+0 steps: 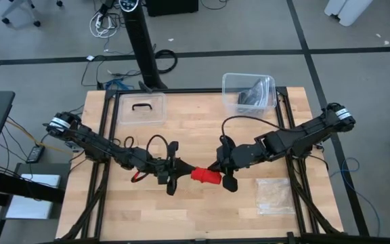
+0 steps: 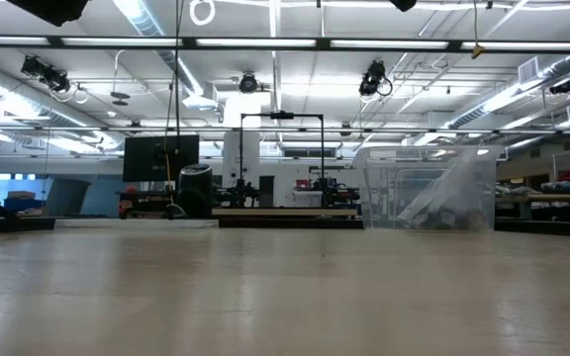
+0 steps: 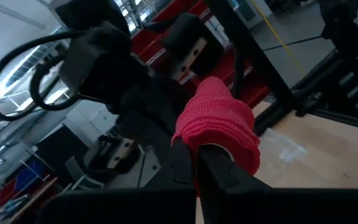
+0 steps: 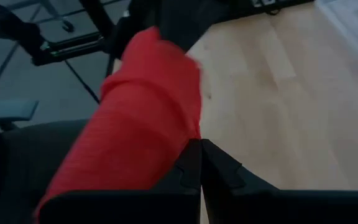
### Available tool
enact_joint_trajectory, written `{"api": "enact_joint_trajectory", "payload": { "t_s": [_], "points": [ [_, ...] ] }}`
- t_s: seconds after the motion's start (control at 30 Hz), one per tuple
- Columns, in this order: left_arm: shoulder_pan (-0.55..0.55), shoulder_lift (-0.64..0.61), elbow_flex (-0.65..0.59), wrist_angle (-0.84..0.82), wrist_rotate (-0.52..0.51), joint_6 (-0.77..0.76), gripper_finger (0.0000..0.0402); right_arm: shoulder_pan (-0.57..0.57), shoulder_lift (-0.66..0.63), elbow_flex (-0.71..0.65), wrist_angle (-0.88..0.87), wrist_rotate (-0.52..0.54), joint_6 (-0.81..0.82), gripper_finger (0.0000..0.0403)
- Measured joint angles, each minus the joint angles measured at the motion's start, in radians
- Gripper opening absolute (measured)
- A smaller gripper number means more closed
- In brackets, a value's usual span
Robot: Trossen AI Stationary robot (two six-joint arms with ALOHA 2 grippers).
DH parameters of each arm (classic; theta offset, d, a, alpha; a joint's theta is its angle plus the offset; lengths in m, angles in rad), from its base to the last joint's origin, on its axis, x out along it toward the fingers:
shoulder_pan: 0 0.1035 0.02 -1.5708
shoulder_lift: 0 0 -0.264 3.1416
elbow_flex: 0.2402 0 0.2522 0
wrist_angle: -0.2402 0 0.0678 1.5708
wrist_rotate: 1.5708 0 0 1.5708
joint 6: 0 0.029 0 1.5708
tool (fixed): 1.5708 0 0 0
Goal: Roll bandage
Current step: Roll the red bandage
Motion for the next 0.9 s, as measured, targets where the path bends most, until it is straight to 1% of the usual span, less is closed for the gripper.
{"api": "enact_joint_trajectory", "payload": {
  "t_s": [0.27,0.43,0.57,0.7,0.8,0.9],
  "points": [
    [-0.003,0.000,0.000,0.004,-0.008,-0.001,0.0000,0.000,0.000,0.000,-0.003,-0.015,-0.009,0.0002],
    [-0.009,0.000,0.000,-0.059,-0.012,-0.012,0.0000,0.007,-0.024,0.000,-0.052,0.031,-0.010,0.0001],
    [-0.008,0.000,0.000,-0.087,-0.015,-0.021,0.0000,0.026,-0.060,0.000,-0.076,0.096,0.000,0.0001],
    [-0.008,0.000,0.000,-0.095,-0.015,-0.023,0.0000,0.039,-0.090,0.001,-0.089,0.135,0.001,0.0000],
    [-0.008,0.000,0.000,-0.094,-0.010,-0.024,0.0000,0.039,-0.089,0.001,-0.113,0.139,0.008,0.0000],
    [-0.008,0.000,0.000,-0.078,0.039,-0.025,0.0000,0.021,-0.069,0.001,-0.121,0.121,0.008,0.0000]
  ]
}}
